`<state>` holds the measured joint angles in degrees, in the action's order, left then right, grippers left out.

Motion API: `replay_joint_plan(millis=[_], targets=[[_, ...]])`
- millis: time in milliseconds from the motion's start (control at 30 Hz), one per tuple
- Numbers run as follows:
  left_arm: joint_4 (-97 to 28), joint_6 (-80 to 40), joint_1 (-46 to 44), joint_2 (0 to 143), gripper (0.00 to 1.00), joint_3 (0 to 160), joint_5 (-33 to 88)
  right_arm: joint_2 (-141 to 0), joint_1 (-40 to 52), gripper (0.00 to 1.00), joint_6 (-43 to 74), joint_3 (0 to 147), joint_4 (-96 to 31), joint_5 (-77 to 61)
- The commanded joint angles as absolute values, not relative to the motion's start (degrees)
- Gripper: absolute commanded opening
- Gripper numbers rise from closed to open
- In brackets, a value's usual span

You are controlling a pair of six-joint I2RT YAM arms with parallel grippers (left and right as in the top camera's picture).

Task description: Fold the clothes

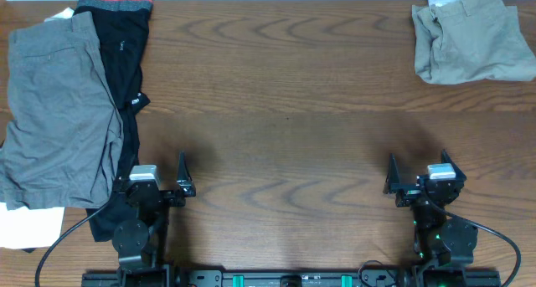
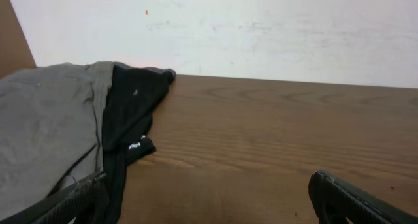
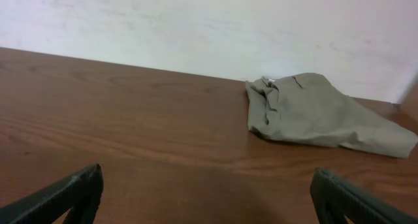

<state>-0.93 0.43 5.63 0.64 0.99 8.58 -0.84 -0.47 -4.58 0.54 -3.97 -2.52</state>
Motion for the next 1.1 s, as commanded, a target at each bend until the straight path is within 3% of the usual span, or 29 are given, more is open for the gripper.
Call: replay_joint_plan(millis=[0, 1067], targets=[[-3.0, 1.2, 6.0, 0.3, 0.98, 0.2, 9.4, -0.4, 0.1, 0.99, -3.9, 0.3, -4.1, -1.8], [-2.9, 1.2, 6.0, 0.4, 0.98, 0.2, 10.0, -0.4, 0.1, 0.99, -3.9, 0.3, -4.3, 1.3]])
